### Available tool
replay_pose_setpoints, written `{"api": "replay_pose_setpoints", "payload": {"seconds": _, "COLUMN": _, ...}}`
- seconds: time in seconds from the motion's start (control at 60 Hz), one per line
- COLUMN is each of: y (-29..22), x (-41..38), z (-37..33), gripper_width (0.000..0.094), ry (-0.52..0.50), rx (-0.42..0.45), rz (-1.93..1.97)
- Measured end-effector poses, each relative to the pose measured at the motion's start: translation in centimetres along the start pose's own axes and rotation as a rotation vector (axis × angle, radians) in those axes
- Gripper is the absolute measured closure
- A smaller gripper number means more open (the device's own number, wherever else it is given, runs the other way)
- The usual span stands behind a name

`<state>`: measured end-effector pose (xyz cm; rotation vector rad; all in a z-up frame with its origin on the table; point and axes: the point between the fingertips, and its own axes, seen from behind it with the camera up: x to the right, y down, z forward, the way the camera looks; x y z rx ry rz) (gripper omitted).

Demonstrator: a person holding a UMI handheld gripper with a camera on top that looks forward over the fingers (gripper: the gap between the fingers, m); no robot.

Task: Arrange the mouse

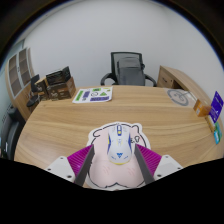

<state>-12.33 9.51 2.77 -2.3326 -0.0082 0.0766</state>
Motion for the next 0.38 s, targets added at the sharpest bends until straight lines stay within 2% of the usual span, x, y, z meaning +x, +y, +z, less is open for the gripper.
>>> {"api": "replay_pose_setpoints", "payload": {"seconds": 0.3, "y": 5.4, "x": -6.0, "z": -15.3, "gripper_width": 0.0104, "ry": 0.039, "rx": 0.105, "rz": 0.044}}
{"api": "replay_pose_setpoints", "payload": {"seconds": 0.383, "y": 8.6, "x": -7.1, "z": -19.2, "gripper_width": 0.0102, "ry": 0.060, "rx": 0.090, "rz": 0.067}}
